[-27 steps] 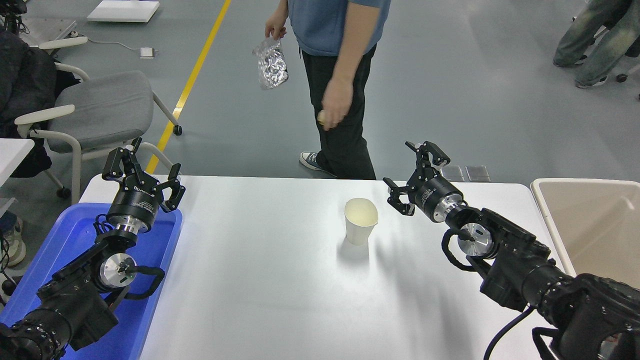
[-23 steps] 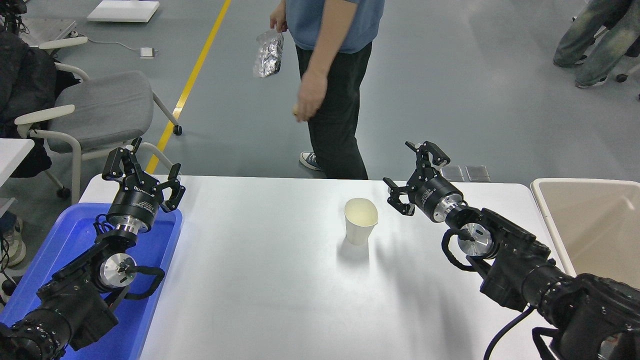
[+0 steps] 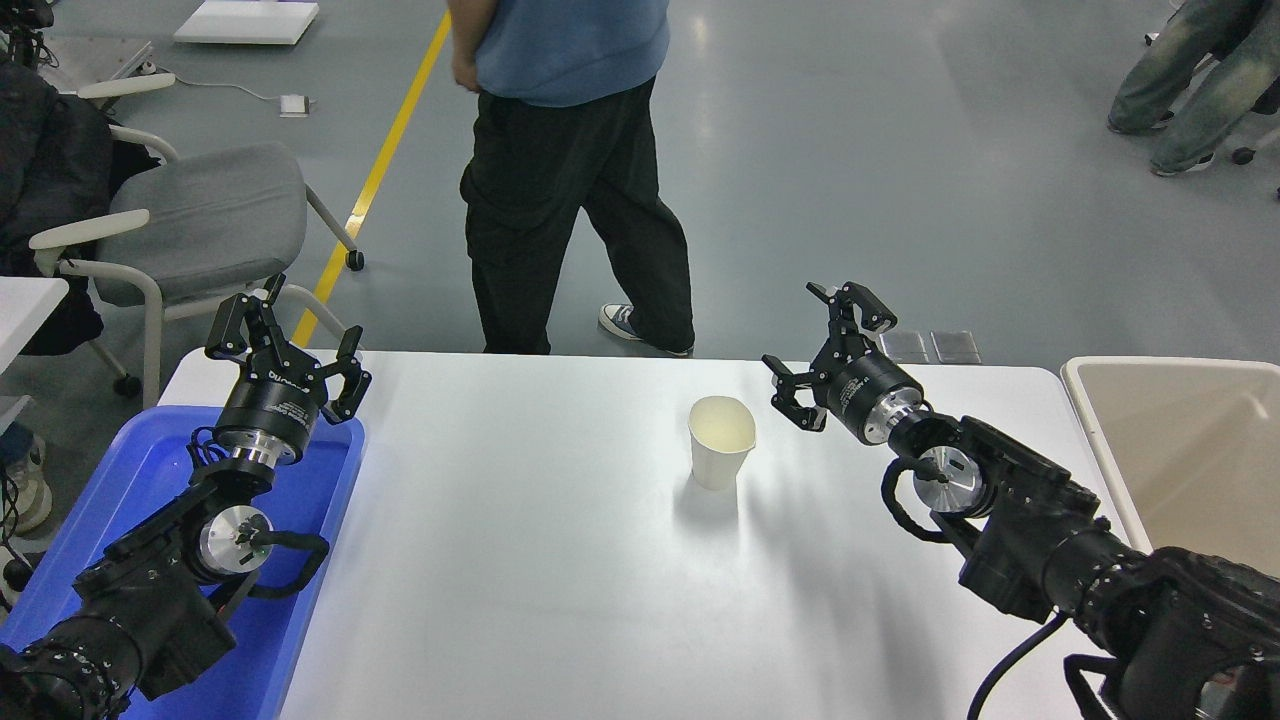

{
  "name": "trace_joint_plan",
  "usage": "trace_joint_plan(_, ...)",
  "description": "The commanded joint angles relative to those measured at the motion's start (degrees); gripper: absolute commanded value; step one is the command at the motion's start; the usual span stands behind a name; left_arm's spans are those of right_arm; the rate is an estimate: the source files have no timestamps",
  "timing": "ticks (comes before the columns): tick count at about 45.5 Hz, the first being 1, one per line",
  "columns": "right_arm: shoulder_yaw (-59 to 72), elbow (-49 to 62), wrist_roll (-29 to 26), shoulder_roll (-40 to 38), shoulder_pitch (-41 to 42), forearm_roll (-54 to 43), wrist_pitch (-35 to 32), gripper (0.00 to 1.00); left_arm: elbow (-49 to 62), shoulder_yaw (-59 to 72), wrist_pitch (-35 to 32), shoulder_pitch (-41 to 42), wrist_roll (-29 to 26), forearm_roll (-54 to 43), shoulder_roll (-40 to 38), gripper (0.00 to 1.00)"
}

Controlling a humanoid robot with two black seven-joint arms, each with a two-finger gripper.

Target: Dispose of the paper cup in the dustbin

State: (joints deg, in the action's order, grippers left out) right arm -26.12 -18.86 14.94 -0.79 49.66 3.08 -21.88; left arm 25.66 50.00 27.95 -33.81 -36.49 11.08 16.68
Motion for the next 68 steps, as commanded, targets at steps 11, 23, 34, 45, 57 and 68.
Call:
trace_joint_plan(11,1.33,-23.06,0.00,-14.15,4.21,-21.52,-0.88,1.00,0.00,-0.08,0.00,-0.03,-0.08,0.00,0.02,1.00)
trace_joint_plan(23,10.64,-25.09,0.09,-15.82,12.65,-39.02,-0.44,1.00,0.00,-0.08,0.00,-0.03,-0.08,0.00,0.02,1.00)
trace_joint_plan(34,24.35,-23.25,0.09,-10.38,19.24,-46.32,4.21,1.00,0.00,-0.08,0.00,-0.03,-0.08,0.00,0.02,1.00)
trace_joint_plan(45,36.13,-18.23,0.26,-5.54,21.18,-51.25,9.05,1.00,0.00,-0.08,0.00,-0.03,-0.08,0.00,0.02,1.00)
trace_joint_plan(57,43.34,-16.91,0.26,-5.19,22.59,-53.97,12.92,1.00,0.00,-0.08,0.00,-0.03,-0.08,0.00,0.02,1.00)
trace_joint_plan(68,48.79,-15.16,0.53,-5.19,22.15,-56.96,16.43,1.00,0.00,-0.08,0.00,-0.03,-0.08,0.00,0.02,1.00)
